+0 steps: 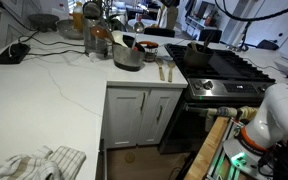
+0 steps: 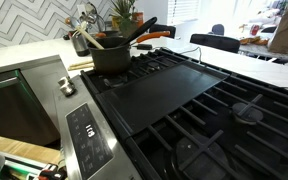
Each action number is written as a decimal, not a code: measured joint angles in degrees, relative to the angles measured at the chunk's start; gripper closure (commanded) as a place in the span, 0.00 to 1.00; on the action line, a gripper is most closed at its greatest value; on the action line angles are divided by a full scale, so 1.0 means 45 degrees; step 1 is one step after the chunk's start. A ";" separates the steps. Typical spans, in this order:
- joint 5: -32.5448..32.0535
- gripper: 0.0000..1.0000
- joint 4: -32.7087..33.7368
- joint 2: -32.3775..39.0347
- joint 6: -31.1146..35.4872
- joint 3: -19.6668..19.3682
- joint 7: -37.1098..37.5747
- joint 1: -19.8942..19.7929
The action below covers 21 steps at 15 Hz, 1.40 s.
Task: Pick up the clear coffee jar and put it on the left side of the kitchen counter
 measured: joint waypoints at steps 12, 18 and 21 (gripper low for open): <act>0.0221 0.93 0.0777 0.1145 -0.1255 0.0303 -0.0083 -0.0650; 0.1009 0.93 0.4209 0.5611 -0.4771 0.1492 -0.0209 -0.1499; 0.0974 0.93 0.6097 0.7658 -0.5750 0.2596 -0.0162 -0.2348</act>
